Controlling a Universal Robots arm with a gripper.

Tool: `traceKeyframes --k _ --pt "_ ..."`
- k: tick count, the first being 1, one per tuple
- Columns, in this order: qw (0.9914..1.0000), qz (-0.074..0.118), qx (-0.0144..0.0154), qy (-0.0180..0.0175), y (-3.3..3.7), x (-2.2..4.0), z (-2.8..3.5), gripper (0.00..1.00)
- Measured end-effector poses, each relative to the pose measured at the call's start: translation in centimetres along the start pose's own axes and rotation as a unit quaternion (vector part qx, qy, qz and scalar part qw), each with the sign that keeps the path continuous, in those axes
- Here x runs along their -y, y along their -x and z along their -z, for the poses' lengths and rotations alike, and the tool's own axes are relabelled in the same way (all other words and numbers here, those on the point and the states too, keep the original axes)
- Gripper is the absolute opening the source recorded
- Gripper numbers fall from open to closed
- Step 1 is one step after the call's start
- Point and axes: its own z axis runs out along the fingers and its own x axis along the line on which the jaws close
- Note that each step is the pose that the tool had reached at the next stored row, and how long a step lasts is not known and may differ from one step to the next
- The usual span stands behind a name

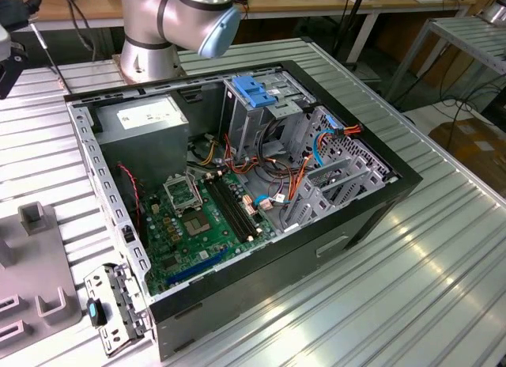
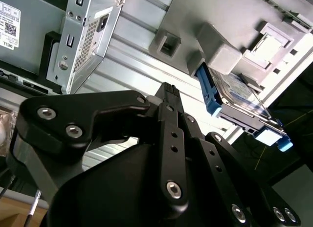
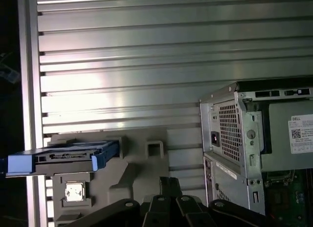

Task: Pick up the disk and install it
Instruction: 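Reach for the disk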

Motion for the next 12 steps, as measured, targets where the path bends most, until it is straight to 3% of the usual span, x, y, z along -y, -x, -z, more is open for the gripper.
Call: traceKeyframes --k 4,12 --pt "1.0 0.0 -0.0014 -0.0001 -1.06 0.01 0.01 0.11" --pt "0.99999 0.0 -0.0035 -0.0003 -4.1 0.23 0.08 0.11"
